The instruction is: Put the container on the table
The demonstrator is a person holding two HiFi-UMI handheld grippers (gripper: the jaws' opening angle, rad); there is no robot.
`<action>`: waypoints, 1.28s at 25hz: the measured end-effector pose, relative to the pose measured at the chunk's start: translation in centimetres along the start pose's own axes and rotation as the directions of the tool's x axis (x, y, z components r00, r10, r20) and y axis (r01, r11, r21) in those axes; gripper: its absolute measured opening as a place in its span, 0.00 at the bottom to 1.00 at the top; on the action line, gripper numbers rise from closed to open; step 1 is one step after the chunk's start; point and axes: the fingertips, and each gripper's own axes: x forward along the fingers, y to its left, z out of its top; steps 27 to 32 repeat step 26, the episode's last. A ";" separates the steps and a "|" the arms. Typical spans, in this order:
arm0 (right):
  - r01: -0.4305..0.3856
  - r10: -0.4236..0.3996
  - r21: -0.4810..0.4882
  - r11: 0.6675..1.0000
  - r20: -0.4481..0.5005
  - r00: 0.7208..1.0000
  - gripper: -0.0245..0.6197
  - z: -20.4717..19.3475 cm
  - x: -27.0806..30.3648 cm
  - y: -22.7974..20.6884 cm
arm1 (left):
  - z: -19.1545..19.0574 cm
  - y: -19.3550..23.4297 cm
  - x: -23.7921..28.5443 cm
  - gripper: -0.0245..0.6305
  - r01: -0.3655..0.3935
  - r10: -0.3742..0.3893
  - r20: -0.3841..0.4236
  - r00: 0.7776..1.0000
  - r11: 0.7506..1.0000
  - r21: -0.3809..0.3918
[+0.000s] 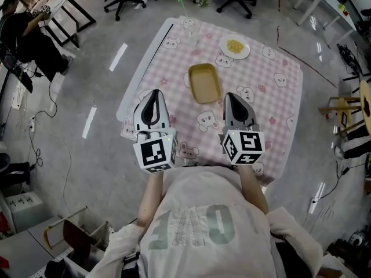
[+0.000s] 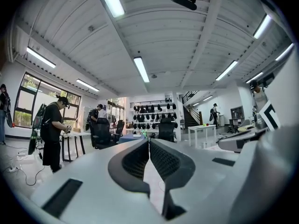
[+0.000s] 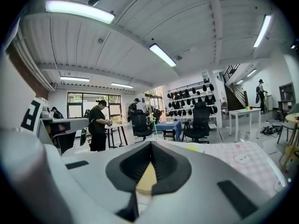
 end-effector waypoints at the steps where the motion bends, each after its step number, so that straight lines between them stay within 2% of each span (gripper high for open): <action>1: 0.001 -0.001 -0.004 1.000 -0.010 1.000 0.08 -0.4 -0.1 0.0 | -0.1 -0.1 0.0 0.08 0.004 -0.004 -0.003 1.000 1.000 -0.001; 12: 0.026 -0.026 -0.007 1.000 -0.001 1.000 0.08 -0.7 -0.1 -0.7 | -0.6 -0.9 0.6 0.08 0.023 -0.023 -0.013 1.000 1.000 -0.004; 32: 0.017 -0.017 -0.004 1.000 -0.003 1.000 0.08 -0.5 0.1 -0.3 | -0.8 -0.4 0.6 0.08 0.016 -0.016 -0.027 1.000 1.000 -0.015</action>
